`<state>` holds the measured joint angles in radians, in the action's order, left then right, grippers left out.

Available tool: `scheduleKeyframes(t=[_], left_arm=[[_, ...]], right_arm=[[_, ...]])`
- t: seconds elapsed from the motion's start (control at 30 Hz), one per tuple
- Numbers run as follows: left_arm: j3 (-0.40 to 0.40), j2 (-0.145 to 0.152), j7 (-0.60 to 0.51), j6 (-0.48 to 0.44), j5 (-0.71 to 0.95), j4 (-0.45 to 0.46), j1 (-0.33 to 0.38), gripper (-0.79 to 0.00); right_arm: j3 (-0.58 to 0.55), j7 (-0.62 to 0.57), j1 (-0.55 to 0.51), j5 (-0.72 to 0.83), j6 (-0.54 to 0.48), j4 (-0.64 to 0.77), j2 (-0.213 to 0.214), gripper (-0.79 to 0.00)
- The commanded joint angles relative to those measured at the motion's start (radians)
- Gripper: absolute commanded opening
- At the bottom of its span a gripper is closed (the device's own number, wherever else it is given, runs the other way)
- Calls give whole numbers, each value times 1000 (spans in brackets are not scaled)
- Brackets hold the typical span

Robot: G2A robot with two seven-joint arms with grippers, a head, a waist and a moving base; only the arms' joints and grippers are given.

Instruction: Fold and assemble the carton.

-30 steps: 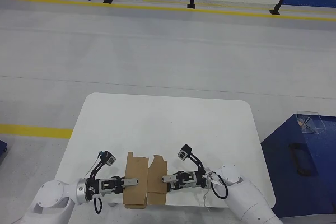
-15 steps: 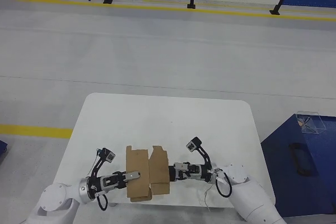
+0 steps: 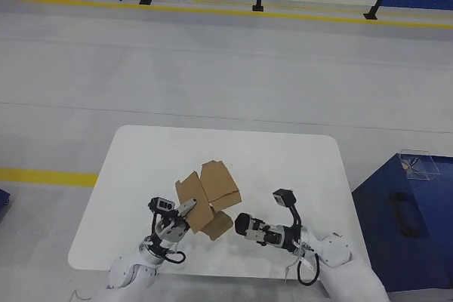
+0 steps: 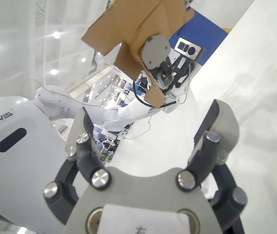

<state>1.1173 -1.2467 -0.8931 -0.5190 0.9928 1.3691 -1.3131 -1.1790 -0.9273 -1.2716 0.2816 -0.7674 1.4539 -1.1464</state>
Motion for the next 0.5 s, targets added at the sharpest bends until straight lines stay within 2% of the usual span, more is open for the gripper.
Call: scheduleKeyframes(t=[0.0,0.13,0.23,0.27,0.3,0.33,0.37,0.4,0.47], left_arm=[[-24,-8,-10,16,24,-26,12,-785],[-55,-21,-36,24,51,-58,25,-785],[-68,-29,-50,32,76,-74,32,-785],[-69,-31,-52,32,79,-80,35,-785],[-70,-33,-54,32,80,-87,38,-785],[-72,-34,-55,34,80,-93,41,-785],[-72,-36,-56,36,82,-97,43,-785],[-72,-37,-58,38,82,-101,45,-785],[-73,-40,-64,54,95,-107,47,-785]], right_arm=[[4,79,-15,-102,-10,24,-3,0],[34,179,-27,-219,4,55,-12,0],[52,227,-22,-269,20,61,-17,-397],[61,233,-21,-274,23,61,-19,-428],[65,240,-18,-282,26,59,-19,-573],[68,248,-16,-289,26,58,-20,-634],[71,254,-16,-295,24,58,-21,-757],[74,256,-16,-296,21,57,-21,-785],[77,259,-16,-282,15,51,-21,-785]])
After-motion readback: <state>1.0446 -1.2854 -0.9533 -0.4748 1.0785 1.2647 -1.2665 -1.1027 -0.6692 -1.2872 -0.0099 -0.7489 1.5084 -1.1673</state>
